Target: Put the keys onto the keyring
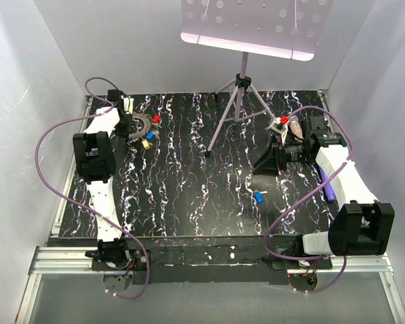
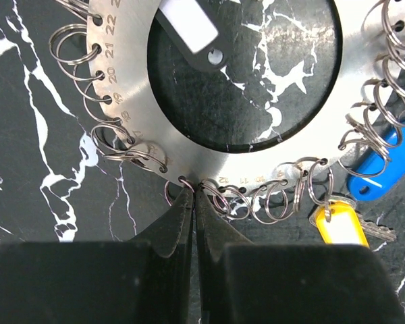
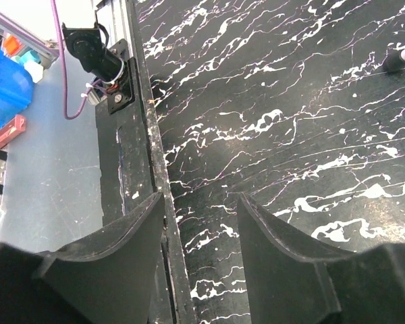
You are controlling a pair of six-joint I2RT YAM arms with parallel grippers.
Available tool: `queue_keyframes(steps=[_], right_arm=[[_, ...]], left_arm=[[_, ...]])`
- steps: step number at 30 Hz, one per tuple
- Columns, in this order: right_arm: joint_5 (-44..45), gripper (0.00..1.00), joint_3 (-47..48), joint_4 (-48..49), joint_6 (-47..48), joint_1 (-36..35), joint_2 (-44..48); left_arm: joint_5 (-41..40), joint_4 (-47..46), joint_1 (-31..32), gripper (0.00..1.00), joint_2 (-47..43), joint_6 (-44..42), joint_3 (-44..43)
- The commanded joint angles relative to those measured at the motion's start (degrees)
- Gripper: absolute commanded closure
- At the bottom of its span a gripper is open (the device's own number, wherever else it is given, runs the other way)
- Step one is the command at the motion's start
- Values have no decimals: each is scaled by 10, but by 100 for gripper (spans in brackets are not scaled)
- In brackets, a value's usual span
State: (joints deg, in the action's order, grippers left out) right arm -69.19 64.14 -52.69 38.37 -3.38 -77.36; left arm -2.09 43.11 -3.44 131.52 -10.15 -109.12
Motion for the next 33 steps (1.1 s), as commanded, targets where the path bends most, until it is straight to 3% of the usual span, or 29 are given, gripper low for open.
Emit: queue_keyframes(steps=[1, 13, 33], right_arm=[[-17, 44, 26, -12, 14, 2, 5], [-18, 44, 26, -14, 17, 2, 10], [-18, 44, 24, -15, 19, 2, 14]], left_arm=[[21, -7, 5, 100, -74, 18, 29], [115, -29, 3, 100, -159, 123, 154], [100, -43, -8, 98, -171, 130, 196]])
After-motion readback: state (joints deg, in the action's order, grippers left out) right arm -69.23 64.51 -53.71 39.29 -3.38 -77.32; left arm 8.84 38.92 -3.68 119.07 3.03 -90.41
